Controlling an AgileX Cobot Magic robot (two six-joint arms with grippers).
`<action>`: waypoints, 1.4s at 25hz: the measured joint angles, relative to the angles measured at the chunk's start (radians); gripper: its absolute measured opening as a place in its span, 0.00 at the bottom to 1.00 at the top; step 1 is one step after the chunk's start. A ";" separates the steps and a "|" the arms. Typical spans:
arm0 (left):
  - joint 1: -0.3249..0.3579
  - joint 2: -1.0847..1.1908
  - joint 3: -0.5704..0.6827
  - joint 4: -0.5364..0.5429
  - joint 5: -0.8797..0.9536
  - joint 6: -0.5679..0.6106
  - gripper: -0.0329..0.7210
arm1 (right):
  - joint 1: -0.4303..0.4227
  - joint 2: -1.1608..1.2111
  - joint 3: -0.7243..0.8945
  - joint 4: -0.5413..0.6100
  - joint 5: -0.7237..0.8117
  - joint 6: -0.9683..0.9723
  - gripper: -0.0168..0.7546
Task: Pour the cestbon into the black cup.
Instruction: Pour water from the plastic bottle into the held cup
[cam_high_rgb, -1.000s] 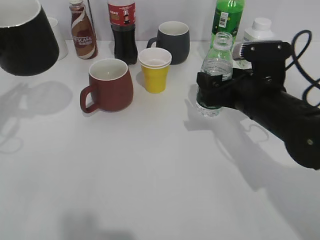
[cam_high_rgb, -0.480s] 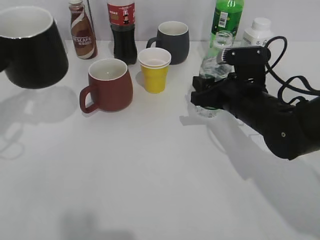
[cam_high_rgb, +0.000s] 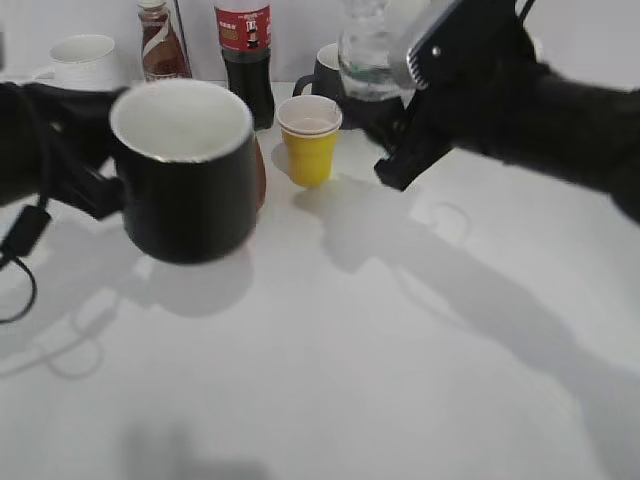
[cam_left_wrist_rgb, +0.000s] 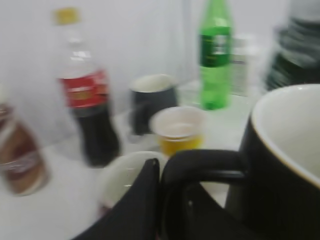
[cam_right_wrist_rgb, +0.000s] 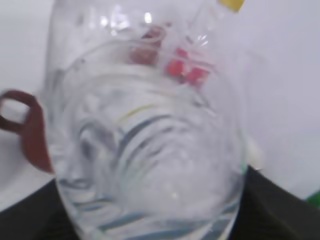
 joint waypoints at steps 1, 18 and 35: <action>-0.032 0.000 0.000 0.000 0.009 -0.001 0.10 | 0.000 -0.018 -0.018 -0.017 0.048 -0.031 0.63; -0.156 0.000 0.000 -0.107 0.166 -0.015 0.10 | 0.061 -0.049 -0.145 -0.393 0.208 -0.249 0.63; -0.237 0.000 0.000 -0.103 0.180 -0.038 0.10 | 0.100 -0.038 -0.145 -0.394 0.302 -0.548 0.63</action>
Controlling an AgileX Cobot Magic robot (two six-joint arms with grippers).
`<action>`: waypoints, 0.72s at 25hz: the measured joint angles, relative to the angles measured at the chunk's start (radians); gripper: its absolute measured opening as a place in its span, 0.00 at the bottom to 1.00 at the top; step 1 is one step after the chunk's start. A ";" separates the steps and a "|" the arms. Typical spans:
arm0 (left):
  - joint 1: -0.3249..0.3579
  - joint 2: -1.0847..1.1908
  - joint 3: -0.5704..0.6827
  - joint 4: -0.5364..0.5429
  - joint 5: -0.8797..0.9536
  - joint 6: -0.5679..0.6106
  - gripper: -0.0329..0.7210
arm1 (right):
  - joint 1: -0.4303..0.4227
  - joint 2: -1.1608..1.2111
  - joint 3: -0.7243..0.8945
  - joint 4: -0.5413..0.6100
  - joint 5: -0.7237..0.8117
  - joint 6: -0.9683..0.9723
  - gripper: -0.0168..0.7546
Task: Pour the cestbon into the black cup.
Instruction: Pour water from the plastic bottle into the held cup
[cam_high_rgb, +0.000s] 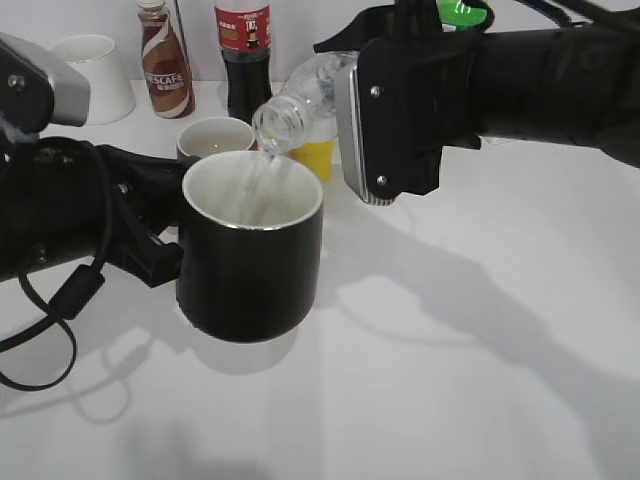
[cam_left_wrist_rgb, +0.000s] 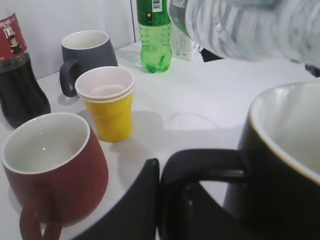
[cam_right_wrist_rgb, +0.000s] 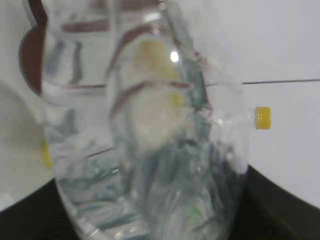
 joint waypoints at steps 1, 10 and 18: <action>0.000 0.000 0.000 0.000 0.000 0.000 0.10 | 0.000 0.000 0.000 0.002 0.000 -0.020 0.63; 0.000 0.000 0.000 0.012 -0.017 -0.001 0.10 | 0.000 0.000 0.000 0.149 0.006 -0.267 0.63; 0.000 0.000 0.000 0.023 -0.017 -0.001 0.10 | 0.000 0.001 -0.005 0.344 -0.048 -0.516 0.63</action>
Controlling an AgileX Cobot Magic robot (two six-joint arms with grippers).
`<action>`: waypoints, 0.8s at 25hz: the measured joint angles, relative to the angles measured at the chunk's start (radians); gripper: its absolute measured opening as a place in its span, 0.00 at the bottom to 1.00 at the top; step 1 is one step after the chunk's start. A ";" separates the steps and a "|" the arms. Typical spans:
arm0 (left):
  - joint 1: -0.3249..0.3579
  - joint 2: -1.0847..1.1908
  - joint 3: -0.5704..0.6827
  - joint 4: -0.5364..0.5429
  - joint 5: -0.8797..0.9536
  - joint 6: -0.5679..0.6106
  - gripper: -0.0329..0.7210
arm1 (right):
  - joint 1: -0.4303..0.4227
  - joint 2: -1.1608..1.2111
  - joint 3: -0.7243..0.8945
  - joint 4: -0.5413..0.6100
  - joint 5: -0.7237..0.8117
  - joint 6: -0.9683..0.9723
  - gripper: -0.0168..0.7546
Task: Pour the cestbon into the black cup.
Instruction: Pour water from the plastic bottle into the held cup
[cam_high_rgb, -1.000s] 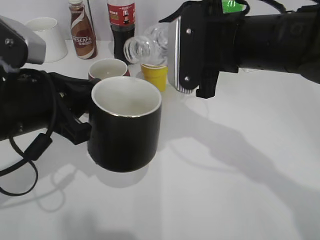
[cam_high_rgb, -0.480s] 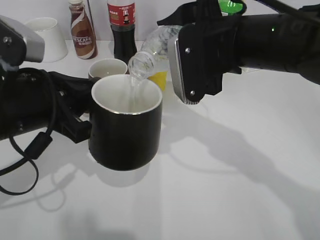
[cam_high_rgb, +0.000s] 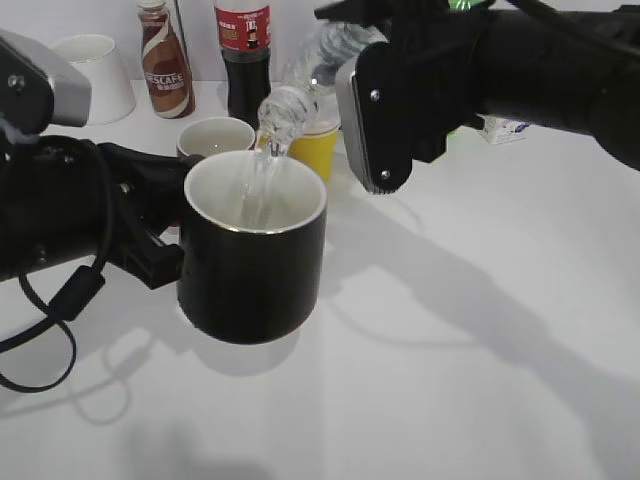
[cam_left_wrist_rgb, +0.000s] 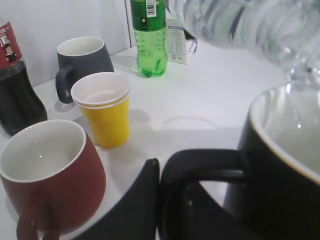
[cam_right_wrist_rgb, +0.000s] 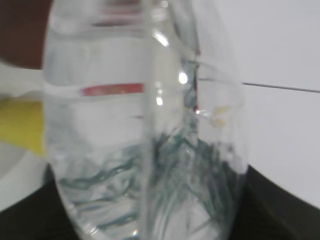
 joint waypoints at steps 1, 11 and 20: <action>0.000 0.000 0.000 0.000 0.000 0.000 0.10 | 0.000 0.000 -0.001 0.010 -0.013 -0.021 0.63; 0.000 0.000 0.000 0.001 0.000 0.000 0.10 | 0.000 0.000 -0.001 0.023 -0.028 0.011 0.63; 0.026 0.000 0.000 -0.008 -0.035 0.001 0.10 | 0.000 0.000 -0.001 -0.157 -0.021 0.731 0.63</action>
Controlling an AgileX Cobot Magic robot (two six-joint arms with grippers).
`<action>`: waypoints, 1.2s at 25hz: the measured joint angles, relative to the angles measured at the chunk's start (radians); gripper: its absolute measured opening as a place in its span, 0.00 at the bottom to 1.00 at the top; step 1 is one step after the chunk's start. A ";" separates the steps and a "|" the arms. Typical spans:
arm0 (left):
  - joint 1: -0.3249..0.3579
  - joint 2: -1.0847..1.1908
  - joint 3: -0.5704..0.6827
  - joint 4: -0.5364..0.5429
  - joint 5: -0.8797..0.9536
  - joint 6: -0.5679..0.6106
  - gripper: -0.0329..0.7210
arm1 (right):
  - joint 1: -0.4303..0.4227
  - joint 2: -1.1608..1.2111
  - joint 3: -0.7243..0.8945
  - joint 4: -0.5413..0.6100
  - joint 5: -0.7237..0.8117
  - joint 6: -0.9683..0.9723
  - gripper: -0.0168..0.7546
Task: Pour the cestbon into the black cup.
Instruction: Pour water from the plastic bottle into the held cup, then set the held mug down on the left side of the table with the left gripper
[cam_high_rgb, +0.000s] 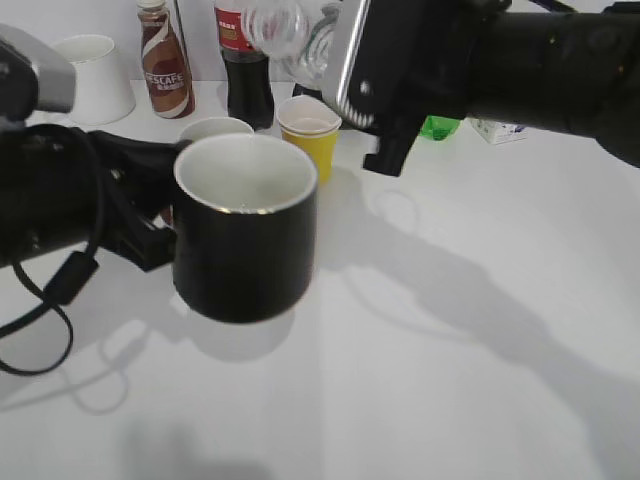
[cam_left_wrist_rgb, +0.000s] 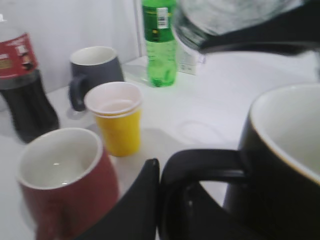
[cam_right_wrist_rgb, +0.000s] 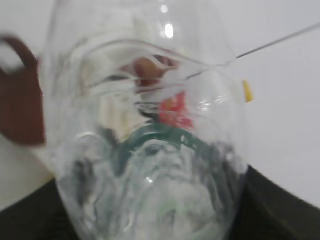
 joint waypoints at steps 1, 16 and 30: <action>0.012 0.000 0.000 0.000 -0.005 0.000 0.10 | 0.000 0.000 0.000 -0.044 -0.011 0.125 0.63; 0.439 0.104 -0.064 -0.088 -0.227 0.000 0.10 | -0.152 0.000 0.000 0.154 -0.080 0.805 0.63; 0.563 0.587 -0.132 -0.165 -0.573 0.141 0.10 | -0.202 0.000 0.099 0.173 -0.006 0.833 0.63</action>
